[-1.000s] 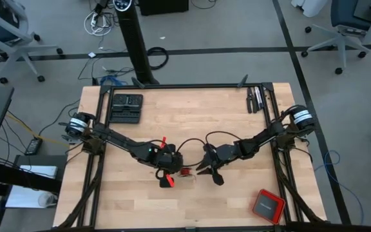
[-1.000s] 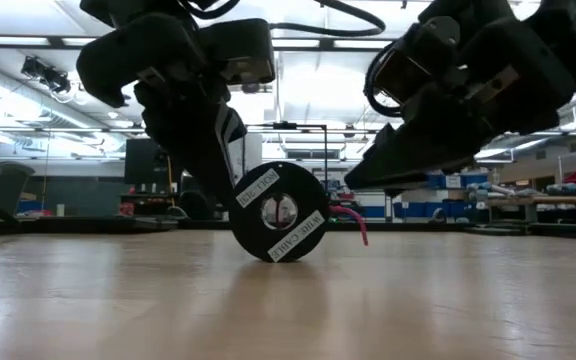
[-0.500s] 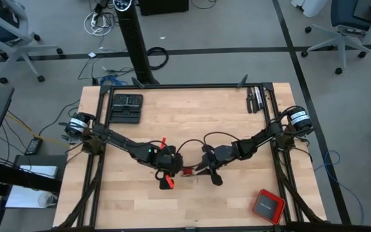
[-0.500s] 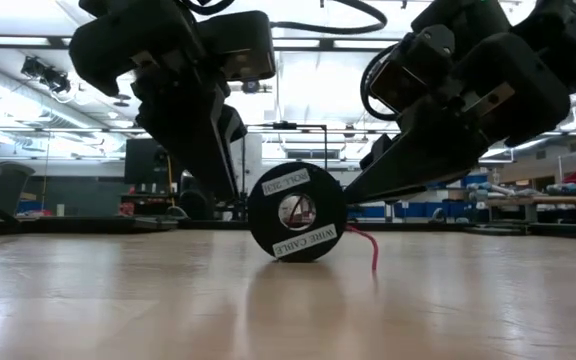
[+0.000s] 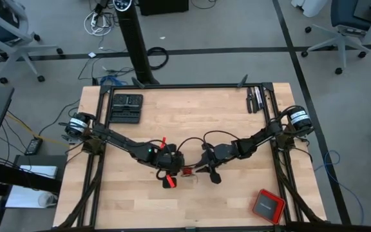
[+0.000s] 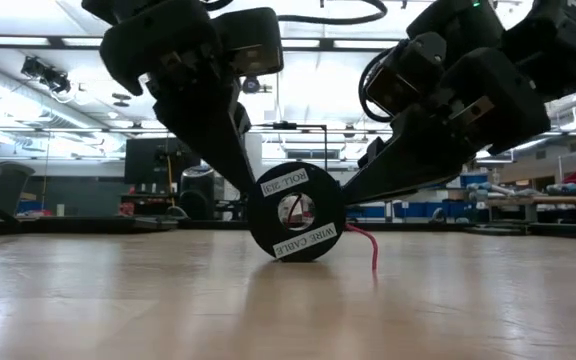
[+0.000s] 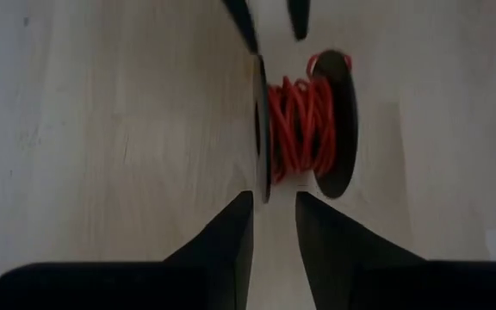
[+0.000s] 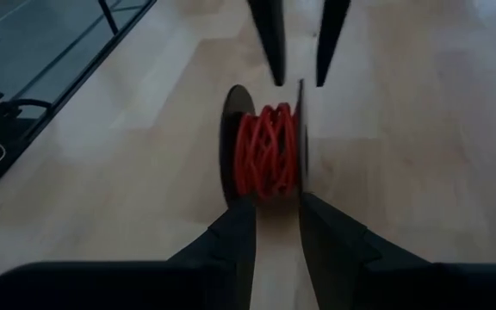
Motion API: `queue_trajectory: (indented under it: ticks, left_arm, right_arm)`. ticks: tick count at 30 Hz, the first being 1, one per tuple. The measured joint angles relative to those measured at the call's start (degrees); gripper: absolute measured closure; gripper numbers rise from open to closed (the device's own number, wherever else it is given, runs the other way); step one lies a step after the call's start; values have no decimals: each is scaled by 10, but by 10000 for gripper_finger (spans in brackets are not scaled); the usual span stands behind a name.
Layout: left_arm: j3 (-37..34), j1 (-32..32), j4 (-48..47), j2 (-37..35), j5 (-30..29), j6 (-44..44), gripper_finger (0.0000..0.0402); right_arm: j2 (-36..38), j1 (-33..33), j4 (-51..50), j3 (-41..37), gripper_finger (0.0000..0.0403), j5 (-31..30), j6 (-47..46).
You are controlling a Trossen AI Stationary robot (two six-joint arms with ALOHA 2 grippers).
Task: Coil cords
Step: Uncoil the red wire from the spool
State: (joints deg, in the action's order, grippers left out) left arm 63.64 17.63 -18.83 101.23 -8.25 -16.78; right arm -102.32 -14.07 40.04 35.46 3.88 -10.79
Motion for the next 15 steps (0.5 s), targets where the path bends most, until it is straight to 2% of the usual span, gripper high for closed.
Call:
queue_trajectory:
  ticks: [7,15]
  left_arm:
    - [0,0,12,0,-23,0,307]
    - [0,0,33,0,-24,0,308]
  right_arm:
    - [0,4,2,2,312,0,5]
    - [0,4,4,2,312,-12,5]
